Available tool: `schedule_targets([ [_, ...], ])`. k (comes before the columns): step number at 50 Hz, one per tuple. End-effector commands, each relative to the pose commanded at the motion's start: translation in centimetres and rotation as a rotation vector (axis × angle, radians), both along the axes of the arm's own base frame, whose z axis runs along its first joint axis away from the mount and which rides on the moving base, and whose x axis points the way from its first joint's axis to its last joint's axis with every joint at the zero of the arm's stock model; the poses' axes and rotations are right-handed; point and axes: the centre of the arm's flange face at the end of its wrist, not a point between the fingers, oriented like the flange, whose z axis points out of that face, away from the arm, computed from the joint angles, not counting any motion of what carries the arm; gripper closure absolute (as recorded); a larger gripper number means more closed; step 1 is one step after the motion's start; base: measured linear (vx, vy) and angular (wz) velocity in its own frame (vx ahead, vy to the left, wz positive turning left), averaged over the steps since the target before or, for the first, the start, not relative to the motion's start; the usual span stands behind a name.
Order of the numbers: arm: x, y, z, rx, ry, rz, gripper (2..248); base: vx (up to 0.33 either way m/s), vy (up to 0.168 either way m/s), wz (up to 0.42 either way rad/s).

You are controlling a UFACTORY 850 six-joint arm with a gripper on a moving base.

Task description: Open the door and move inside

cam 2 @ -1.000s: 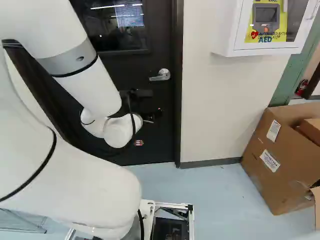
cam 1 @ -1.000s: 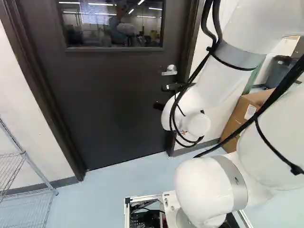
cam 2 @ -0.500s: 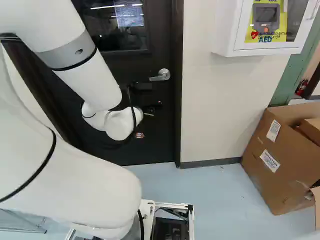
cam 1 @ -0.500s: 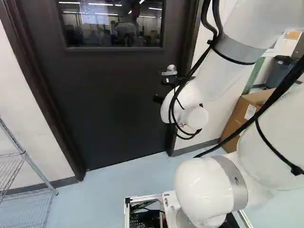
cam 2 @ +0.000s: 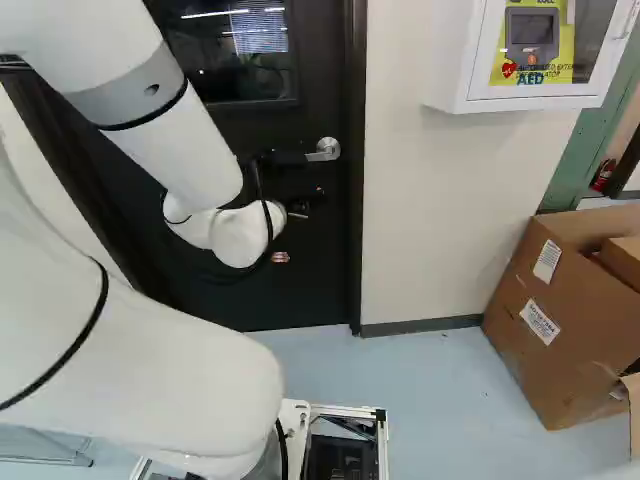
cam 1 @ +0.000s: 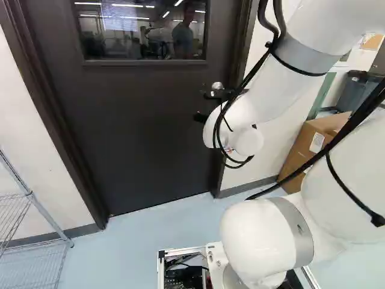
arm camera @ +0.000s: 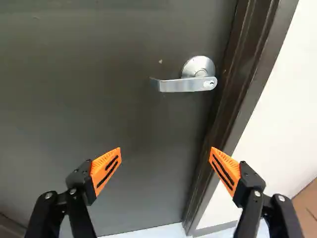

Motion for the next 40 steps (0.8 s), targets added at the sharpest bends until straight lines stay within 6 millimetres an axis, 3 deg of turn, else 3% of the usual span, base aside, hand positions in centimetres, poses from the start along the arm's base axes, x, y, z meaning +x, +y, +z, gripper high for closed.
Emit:
schedule_targets([
  [40, 2.4, 0.0, 4.1, 0.000, -0.096, 0.000, 3, 0.000, 0.000, 0.000],
])
